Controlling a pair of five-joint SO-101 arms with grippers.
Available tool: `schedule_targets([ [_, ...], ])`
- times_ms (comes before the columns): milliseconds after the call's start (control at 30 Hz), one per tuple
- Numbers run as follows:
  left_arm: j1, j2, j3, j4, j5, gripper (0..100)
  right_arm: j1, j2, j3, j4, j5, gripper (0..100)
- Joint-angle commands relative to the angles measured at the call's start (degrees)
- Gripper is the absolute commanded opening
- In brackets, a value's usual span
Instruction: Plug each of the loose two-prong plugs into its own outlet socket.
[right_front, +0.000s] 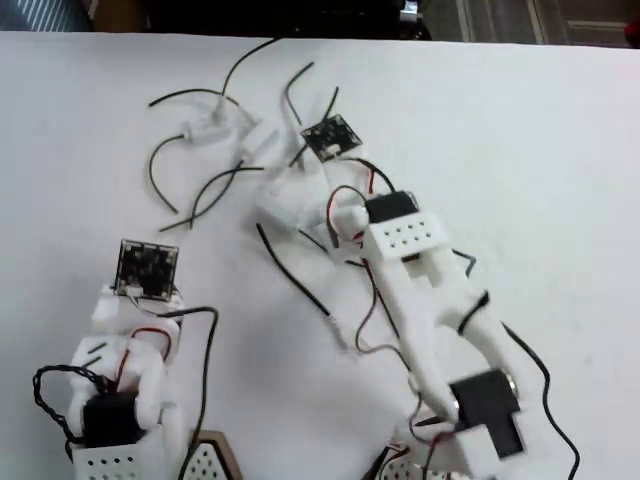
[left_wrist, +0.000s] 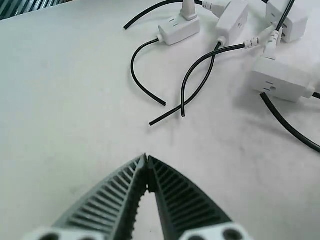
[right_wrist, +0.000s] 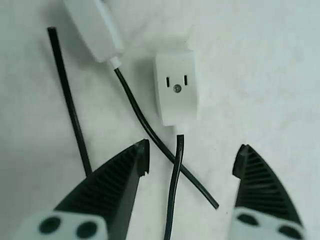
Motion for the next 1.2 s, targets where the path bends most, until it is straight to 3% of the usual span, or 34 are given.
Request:
schedule_targets([
  [0,-0.6,-0.4,-1.4,-1.2,0.5,2,0.7,5.4,-0.2,-8.5,-0.1,27.9],
  [400,-0.5,-0.4,-1.4,-1.2,0.4,2,-2.0,15.6,-1.8,-16.7,-0.3,26.9],
  [633,-0.5,-0.4,-1.3,-1.1,0.4,2,-0.1,23.0,-7.1,-16.7,0.1,1.2],
  [967,-0.5,-0.4,-0.5,-1.4,0.3,2,2.8,3.4,-7.6,-5.7,0.3,1.8],
  [1167,-0.5,-0.4,-0.5,-1.4,0.3,2,4.0,-12.9,-7.6,1.5,4.0,1.7],
])
